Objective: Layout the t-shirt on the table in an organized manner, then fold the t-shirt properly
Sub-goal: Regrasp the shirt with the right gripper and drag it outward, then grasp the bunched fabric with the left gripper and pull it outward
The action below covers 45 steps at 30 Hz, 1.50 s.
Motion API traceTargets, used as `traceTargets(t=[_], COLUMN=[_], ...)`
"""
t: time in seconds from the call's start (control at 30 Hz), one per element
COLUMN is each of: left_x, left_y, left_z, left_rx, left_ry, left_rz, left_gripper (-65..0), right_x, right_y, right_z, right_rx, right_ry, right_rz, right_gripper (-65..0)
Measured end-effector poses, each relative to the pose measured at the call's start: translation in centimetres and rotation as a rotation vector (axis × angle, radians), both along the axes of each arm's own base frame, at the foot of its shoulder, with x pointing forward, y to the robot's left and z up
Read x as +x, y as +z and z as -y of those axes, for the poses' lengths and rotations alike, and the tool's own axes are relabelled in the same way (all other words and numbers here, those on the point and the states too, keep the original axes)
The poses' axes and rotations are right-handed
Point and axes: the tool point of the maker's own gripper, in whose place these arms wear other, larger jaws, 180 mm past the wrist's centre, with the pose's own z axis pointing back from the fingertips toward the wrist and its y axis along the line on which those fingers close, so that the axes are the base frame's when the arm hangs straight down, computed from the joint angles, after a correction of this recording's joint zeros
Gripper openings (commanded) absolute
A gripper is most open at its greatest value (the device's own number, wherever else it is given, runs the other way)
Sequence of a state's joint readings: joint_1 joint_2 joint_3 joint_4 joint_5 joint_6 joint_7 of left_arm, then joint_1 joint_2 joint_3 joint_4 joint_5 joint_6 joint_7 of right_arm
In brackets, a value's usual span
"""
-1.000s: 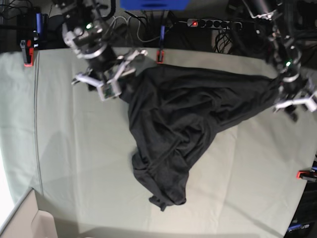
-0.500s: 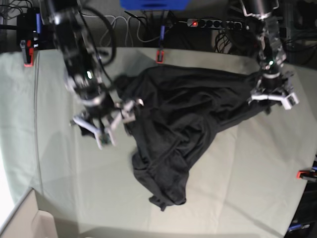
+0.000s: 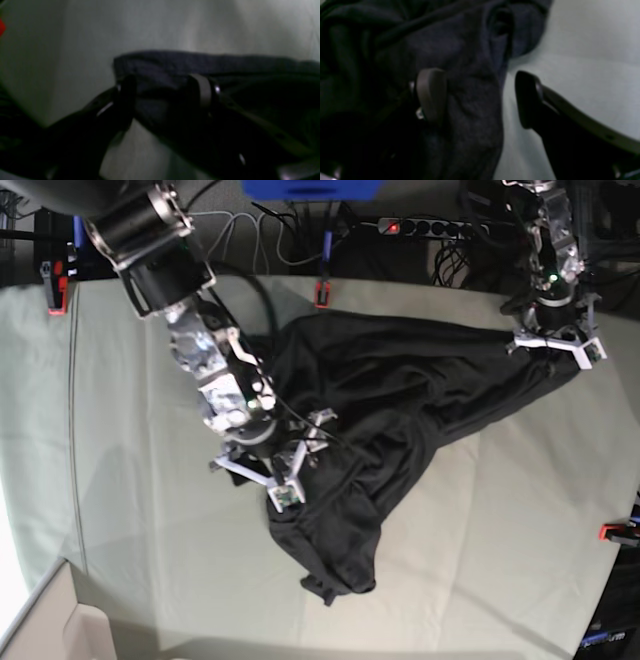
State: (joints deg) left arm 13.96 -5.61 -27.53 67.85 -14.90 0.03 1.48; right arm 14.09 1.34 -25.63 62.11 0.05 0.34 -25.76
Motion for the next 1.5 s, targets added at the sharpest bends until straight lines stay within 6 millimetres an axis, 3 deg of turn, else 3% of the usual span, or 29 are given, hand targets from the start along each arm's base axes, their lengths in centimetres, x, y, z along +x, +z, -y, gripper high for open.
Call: traceTargets(t=[0.07, 0.17, 0.2, 0.3, 0.4, 0.7, 0.8, 0.93, 1.07, 1.23, 1.37, 1.5], left_x=[-0.1, 0.0, 0.0, 0.1, 0.6, 1.2, 1.4, 1.7, 2.2, 2.5, 4.1, 6.6], left_y=[-0.1, 0.0, 0.0, 0.1, 0.3, -0.7, -0.9, -1.0, -0.8, -0.2, 2.8, 9.2], left_z=[0.0, 0.0, -0.1, -0.1, 0.0, 0.3, -0.1, 0.0, 0.0, 0.5, 2.3, 3.1], left_rx=[-0.001, 0.001, 0.001, 0.002, 0.003, -0.005, -0.004, -0.004, -0.008, -0.029, -0.046, 0.005], left_ry=[0.0, -0.001, -0.001, -0.001, -0.006, -0.008, 0.005, 0.008, 0.011, 0.007, 0.001, -0.025], left_rz=[-0.002, 0.001, 0.0, 0.002, 0.01, 0.013, 0.013, 0.021, 0.027, 0.025, 0.118, 0.298], left_gripper=[-33.4, -33.4, -33.4, -33.4, -33.2, -33.2, -33.2, -33.2, -33.3, -33.3, -33.3, -33.3], right_x=[0.1, 0.3, 0.3, 0.5, -0.1, -4.7, -7.1, -9.5, -12.4, -15.7, -16.6, -16.6], right_y=[-0.6, -0.3, 0.0, 0.8, 2.6, 6.8, 7.7, 7.6, 6.0, 1.9, 0.5, 0.9], right_z=[0.1, 0.1, 0.0, 0.3, 1.9, 13.0, 16.3, 19.1, 21.1, 21.4, 21.7, 21.8], right_rx=[-0.005, -0.005, 0.0, -0.001, -0.005, 0.04, 0.019, -0.01, -0.032, -0.056, -0.065, -0.07], right_ry=[-0.006, -0.005, -0.005, -0.006, -0.005, -0.323, -0.409, -0.48, -0.548, -0.566, -0.575, -0.571], right_rz=[-0.018, -0.012, -0.005, 0.012, 0.08, 0.188, 0.202, 0.192, 0.129, -0.007, -0.046, -0.035], right_gripper=[-36.3, -60.6, -65.0, -64.4, -65.0, -65.0, -65.0, -65.0, -65.0, -65.0, -65.0, -54.1])
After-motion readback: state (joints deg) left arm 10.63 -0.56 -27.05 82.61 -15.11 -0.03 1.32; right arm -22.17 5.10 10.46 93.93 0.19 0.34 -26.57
